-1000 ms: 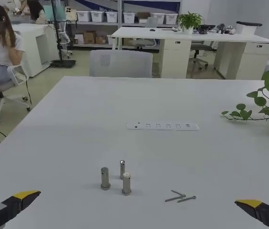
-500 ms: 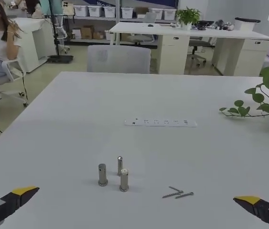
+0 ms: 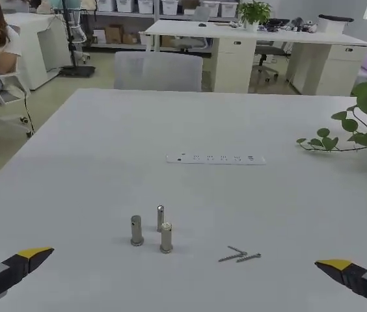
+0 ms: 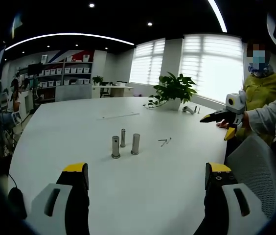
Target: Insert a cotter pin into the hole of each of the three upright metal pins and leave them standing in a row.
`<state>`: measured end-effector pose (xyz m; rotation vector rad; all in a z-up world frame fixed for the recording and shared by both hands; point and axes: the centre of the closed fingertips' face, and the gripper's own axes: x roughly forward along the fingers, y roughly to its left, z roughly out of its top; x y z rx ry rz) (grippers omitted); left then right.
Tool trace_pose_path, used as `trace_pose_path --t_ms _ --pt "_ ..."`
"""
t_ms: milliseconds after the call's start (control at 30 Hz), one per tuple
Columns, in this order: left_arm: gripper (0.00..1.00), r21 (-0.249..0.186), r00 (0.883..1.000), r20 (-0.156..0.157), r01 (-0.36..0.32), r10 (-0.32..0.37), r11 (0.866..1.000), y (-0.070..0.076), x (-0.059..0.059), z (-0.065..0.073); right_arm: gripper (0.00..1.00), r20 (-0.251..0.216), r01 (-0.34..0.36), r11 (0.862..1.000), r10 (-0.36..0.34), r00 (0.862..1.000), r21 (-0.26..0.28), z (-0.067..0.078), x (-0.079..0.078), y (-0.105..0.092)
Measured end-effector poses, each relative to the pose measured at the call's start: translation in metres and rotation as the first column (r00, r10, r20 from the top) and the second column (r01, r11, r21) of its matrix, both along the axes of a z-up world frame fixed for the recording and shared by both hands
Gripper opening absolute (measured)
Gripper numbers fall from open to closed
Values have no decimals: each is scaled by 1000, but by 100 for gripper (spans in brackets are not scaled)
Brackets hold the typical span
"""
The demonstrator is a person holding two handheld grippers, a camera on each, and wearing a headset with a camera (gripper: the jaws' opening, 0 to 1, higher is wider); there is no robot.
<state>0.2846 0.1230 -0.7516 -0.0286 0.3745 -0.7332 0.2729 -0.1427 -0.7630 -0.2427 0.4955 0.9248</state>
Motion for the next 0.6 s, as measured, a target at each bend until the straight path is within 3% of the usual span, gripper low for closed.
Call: trace_pose_path --t_ms 300,600 --pt "100 4 1000 9 15 -15 1000 -3 19 -6 94 -7 -2 1000 2 1000 -4 -2 3 1" --pt "99 26 1000 1 25 -25 999 -2 48 -19 94 -9 -3 1000 2 1000 -11 -2 7 2"
